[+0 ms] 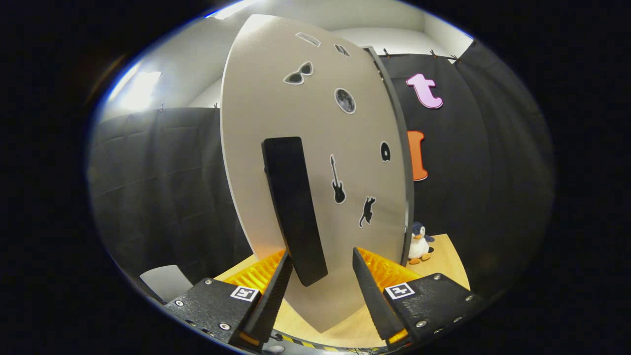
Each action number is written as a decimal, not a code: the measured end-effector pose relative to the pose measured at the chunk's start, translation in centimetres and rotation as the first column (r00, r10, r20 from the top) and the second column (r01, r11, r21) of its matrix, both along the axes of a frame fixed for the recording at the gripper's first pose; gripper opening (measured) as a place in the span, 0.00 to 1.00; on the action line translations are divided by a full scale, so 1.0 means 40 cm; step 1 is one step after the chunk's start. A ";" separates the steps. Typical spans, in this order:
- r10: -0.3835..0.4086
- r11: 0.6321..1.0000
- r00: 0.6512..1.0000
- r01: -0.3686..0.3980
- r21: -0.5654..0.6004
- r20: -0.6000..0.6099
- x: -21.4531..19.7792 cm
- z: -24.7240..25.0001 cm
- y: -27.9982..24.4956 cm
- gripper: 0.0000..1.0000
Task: Open the shoe cabinet door, grab the shoes and put them into the shoe cabinet, then close the shoe cabinet door.
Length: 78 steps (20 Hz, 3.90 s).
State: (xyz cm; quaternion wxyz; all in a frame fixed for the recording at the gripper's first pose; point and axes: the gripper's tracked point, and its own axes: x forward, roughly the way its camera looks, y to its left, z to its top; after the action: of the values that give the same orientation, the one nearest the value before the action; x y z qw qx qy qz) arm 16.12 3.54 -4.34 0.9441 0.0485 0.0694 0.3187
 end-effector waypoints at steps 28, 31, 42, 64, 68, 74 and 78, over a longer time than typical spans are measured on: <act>-0.162 0.987 0.981 0.162 0.009 0.111 0.194 0.035 0.433 0.97; -0.215 0.977 0.967 0.214 0.026 0.137 0.210 0.040 0.437 0.97; -0.319 0.946 0.935 0.323 0.001 0.157 0.244 0.030 0.452 0.97; -0.456 0.888 0.883 0.460 -0.012 0.114 -0.015 0.062 0.238 0.97; -0.489 0.872 0.865 0.490 0.017 0.111 -0.093 0.096 0.177 0.97; -0.530 0.844 0.836 0.536 -0.005 0.143 -0.184 0.118 0.100 0.96; -0.553 0.827 0.819 0.561 -0.018 0.151 -0.234 0.126 0.057 0.97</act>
State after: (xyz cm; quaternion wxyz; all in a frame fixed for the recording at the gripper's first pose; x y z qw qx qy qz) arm 6.76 5.84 0.69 0.9994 0.0152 -0.0044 0.0292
